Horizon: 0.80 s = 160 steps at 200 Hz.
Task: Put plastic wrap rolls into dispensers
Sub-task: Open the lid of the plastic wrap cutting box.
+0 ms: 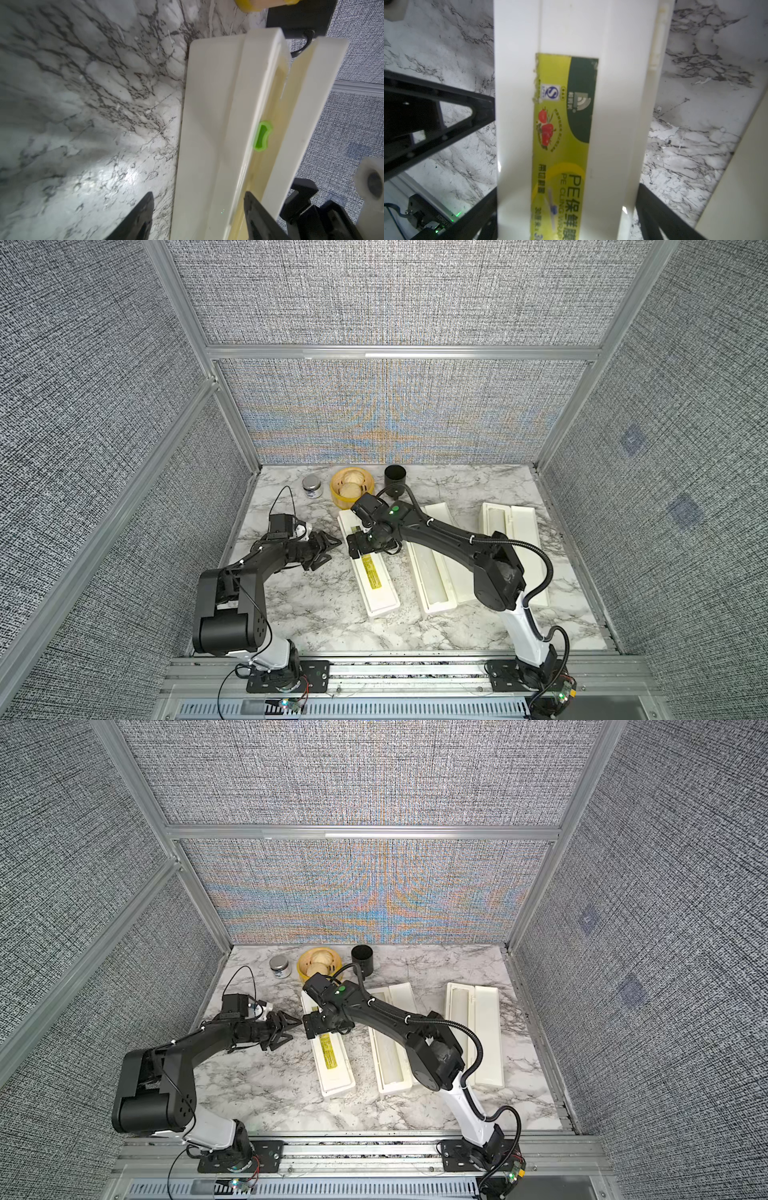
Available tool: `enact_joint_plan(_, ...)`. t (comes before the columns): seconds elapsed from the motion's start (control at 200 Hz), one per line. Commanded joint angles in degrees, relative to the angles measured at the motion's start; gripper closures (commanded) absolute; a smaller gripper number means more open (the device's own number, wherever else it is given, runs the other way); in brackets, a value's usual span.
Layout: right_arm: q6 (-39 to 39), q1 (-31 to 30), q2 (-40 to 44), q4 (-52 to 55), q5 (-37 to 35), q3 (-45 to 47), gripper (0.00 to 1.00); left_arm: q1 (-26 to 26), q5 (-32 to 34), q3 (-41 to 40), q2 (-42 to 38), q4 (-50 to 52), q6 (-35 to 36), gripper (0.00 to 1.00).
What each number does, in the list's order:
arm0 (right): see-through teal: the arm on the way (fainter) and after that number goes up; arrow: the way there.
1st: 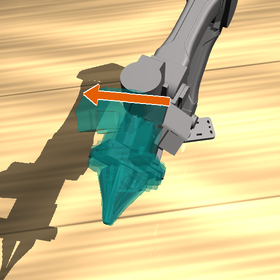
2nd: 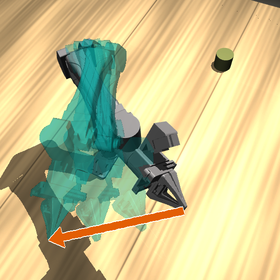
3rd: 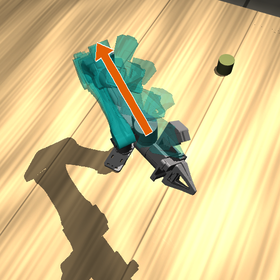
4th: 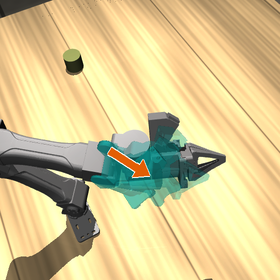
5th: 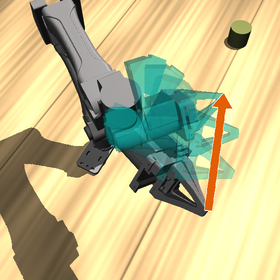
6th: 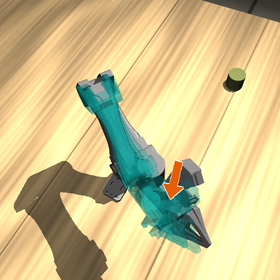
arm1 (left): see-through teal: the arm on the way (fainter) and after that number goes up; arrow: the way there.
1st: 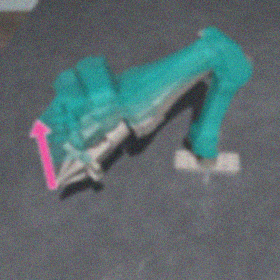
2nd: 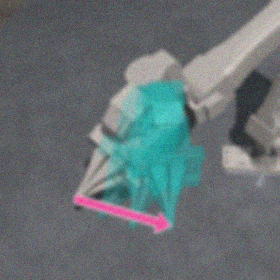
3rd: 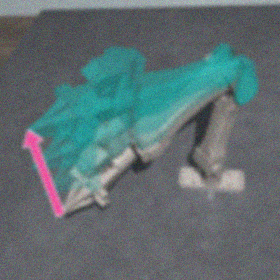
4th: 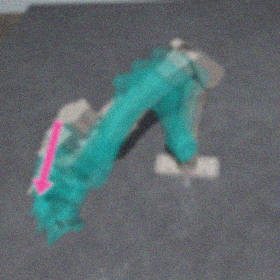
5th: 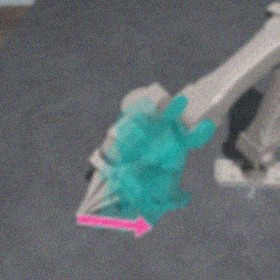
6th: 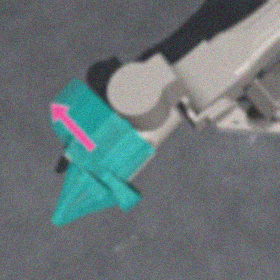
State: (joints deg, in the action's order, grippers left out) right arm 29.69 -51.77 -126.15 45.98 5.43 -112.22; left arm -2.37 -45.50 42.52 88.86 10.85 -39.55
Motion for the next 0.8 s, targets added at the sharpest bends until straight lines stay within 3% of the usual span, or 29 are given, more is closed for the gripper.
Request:
enact_joint_plan(0.0, 0.91, 0.35, 0.95, -2.02, 4.26, 1.23, 0.07, 0.59, -1.53, 0.62, 1.10, -2.19, -0.29, 0.32)
enact_joint_plan(0.44, 0.45, 0.49, 1.21, -1.81, 4.28, 1.04, 0.07, 4.14, -4.16, 3.72, 4.69, -5.02, -1.49, 0.31)
enact_joint_plan(0.54, -0.75, 0.36, 1.50, 0.20, 2.66, 0.24, 0.01, 4.72, -4.12, 4.48, 4.89, -4.88, -1.60, 0.30)
enact_joint_plan(0.796, -4.62, -1.34, 0.75, 8.66, -4.51, -2.83, 0.01, 4.74, -4.21, 5.66, 4.81, -4.20, -1.60, 0.30)
